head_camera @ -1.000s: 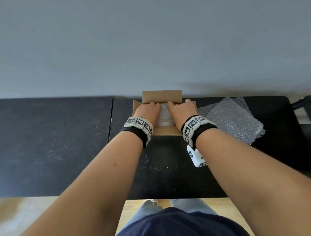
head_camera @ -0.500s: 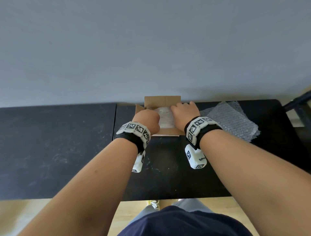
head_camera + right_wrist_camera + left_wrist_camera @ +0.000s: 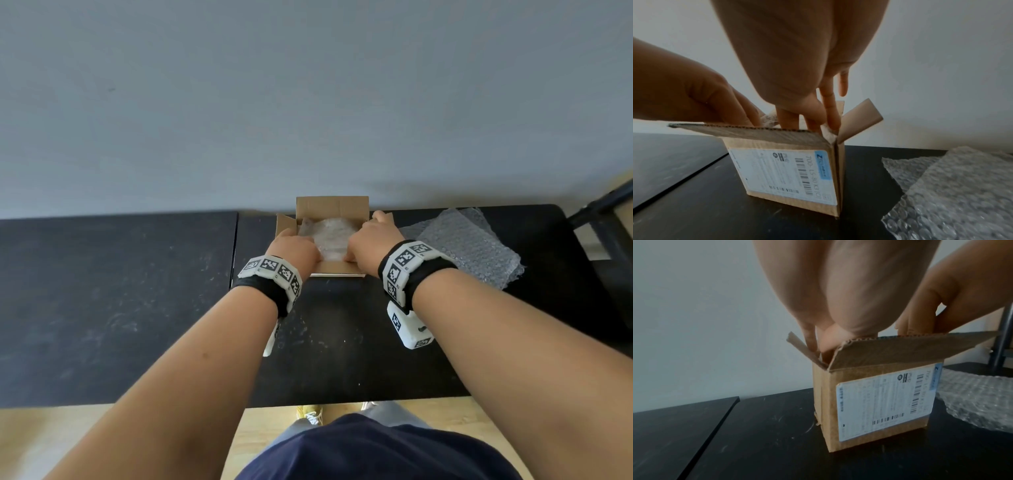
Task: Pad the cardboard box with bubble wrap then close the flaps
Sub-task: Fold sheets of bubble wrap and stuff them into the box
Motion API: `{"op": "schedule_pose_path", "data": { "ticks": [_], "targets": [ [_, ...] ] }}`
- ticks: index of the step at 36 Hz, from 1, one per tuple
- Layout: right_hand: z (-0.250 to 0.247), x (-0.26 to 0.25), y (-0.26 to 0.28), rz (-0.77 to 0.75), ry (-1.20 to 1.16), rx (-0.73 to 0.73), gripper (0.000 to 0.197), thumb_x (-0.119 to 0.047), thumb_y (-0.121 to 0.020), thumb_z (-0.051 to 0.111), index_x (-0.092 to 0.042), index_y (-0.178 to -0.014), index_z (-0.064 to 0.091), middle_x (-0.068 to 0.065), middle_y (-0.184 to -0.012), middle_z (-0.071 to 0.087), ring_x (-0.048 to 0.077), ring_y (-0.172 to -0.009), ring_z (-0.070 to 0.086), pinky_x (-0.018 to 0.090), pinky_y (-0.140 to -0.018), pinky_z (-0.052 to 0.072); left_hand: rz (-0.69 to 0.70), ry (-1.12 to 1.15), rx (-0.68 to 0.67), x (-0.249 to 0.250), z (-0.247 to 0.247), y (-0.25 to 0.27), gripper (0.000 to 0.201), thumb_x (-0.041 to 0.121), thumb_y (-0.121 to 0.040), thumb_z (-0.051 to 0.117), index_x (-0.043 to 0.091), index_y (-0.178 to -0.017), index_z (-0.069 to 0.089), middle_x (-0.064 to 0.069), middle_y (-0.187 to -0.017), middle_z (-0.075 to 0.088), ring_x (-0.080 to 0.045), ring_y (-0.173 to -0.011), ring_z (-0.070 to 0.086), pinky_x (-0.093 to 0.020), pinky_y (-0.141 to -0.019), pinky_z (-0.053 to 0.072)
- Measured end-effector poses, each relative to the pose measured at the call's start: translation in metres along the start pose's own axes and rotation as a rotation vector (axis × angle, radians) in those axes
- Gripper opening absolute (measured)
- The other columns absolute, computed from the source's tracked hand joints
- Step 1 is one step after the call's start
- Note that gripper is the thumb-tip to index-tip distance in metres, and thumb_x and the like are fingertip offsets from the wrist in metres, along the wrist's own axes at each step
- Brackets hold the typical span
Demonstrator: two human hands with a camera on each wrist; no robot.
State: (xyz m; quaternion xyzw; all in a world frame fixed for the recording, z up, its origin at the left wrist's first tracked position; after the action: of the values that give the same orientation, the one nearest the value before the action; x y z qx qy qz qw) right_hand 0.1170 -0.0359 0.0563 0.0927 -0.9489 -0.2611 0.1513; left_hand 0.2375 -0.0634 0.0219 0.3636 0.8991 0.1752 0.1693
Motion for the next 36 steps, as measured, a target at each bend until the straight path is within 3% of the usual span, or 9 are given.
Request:
{"op": "schedule_pose_path", "data": {
  "ticks": [4,9,15,19,24,27,29,32,36],
  "targets": [
    [0.001,-0.006,-0.011,0.039,-0.002,-0.069,0.022,-0.028,-0.100,0.041,-0.026,-0.090,0.060,0.003,-0.112,0.066,0.023,-0.114,0.051,0.040,-0.102,0.023,-0.008,0.098,-0.054,-0.004,0.013,-0.002,0.045,0.015,-0.095,0.038,0.036,-0.133,0.051,0.007,-0.135,0.054,-0.018,-0.131,0.042,-0.037,-0.118,0.011],
    [0.007,-0.012,-0.010,0.015,0.034,-0.092,0.029,-0.021,-0.096,0.042,-0.025,-0.114,0.065,0.005,-0.121,0.060,0.025,-0.124,0.042,0.043,-0.110,0.019,-0.039,0.152,0.054,0.002,0.024,0.011,0.062,0.009,-0.090,0.045,0.028,-0.147,0.029,0.003,-0.144,0.048,-0.016,-0.142,0.029,-0.044,-0.119,-0.003],
    [0.012,-0.012,-0.014,0.044,-0.077,-0.069,0.039,-0.016,-0.092,0.041,-0.031,-0.121,0.062,0.003,-0.122,0.061,0.024,-0.123,0.044,0.045,-0.103,0.021,-0.045,0.132,0.200,0.007,0.018,0.016,0.039,0.019,-0.091,0.045,0.025,-0.129,0.051,0.001,-0.122,0.059,-0.021,-0.119,0.049,-0.037,-0.114,0.018],
    [0.019,-0.008,-0.013,0.074,-0.204,0.001,0.042,-0.015,-0.090,0.044,-0.035,-0.120,0.064,0.001,-0.123,0.063,0.024,-0.120,0.048,0.045,-0.103,0.023,-0.067,0.168,0.189,0.012,0.013,0.016,0.033,0.018,-0.087,0.046,0.025,-0.115,0.061,0.001,-0.112,0.061,-0.020,-0.107,0.055,-0.032,-0.109,0.027],
    [0.020,0.001,0.000,0.144,-0.438,0.088,0.035,-0.012,-0.089,0.042,-0.027,-0.115,0.060,0.003,-0.102,0.067,0.029,-0.111,0.052,0.039,-0.103,0.026,-0.173,0.439,0.146,0.006,0.016,0.011,0.040,0.014,-0.091,0.040,0.033,-0.123,0.055,0.002,-0.119,0.064,-0.024,-0.120,0.046,-0.030,-0.110,0.028],
    [0.017,0.003,0.001,0.133,-0.439,0.058,0.033,-0.011,-0.092,0.043,-0.028,-0.107,0.068,0.003,-0.107,0.066,0.030,-0.110,0.052,0.039,-0.101,0.028,-0.188,0.496,0.119,0.002,0.017,0.008,0.037,0.018,-0.094,0.038,0.038,-0.119,0.055,0.003,-0.117,0.064,-0.024,-0.118,0.042,-0.029,-0.104,0.029],
    [0.018,0.002,-0.004,0.140,-0.401,0.029,0.032,-0.011,-0.092,0.044,-0.025,-0.101,0.072,0.002,-0.105,0.067,0.029,-0.106,0.055,0.040,-0.099,0.030,-0.196,0.497,0.065,0.003,0.016,0.006,0.035,0.017,-0.095,0.038,0.038,-0.117,0.055,0.001,-0.122,0.063,-0.027,-0.130,0.035,-0.032,-0.111,0.023],
    [0.020,-0.001,-0.008,0.157,-0.287,-0.006,0.030,-0.010,-0.091,0.042,-0.020,-0.079,0.067,-0.001,-0.079,0.065,0.024,-0.091,0.059,0.045,-0.101,0.030,-0.179,0.419,-0.041,0.005,0.015,0.005,0.039,0.007,-0.093,0.037,0.031,-0.119,0.054,-0.004,-0.125,0.062,-0.030,-0.144,0.023,-0.037,-0.120,0.006],
    [0.020,-0.005,-0.009,0.172,-0.241,-0.029,0.032,-0.010,-0.092,0.040,-0.019,-0.062,0.048,0.000,-0.064,0.049,0.023,-0.085,0.053,0.047,-0.109,0.022,-0.123,0.261,-0.106,0.008,0.009,0.006,0.036,0.006,-0.091,0.037,0.023,-0.117,0.055,-0.003,-0.110,0.066,-0.025,-0.130,0.045,-0.040,-0.121,-0.002]
  ]
}}
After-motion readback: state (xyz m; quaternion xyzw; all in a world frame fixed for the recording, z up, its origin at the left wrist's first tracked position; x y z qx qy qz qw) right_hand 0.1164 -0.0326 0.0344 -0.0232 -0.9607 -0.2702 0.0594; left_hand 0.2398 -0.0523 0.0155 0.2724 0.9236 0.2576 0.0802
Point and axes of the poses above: each hand's wrist, its own y-axis away from the middle knuckle, its own z-axis out of the palm, x = y × z, the point moved 4 cm from there along -y, towards the middle knuckle
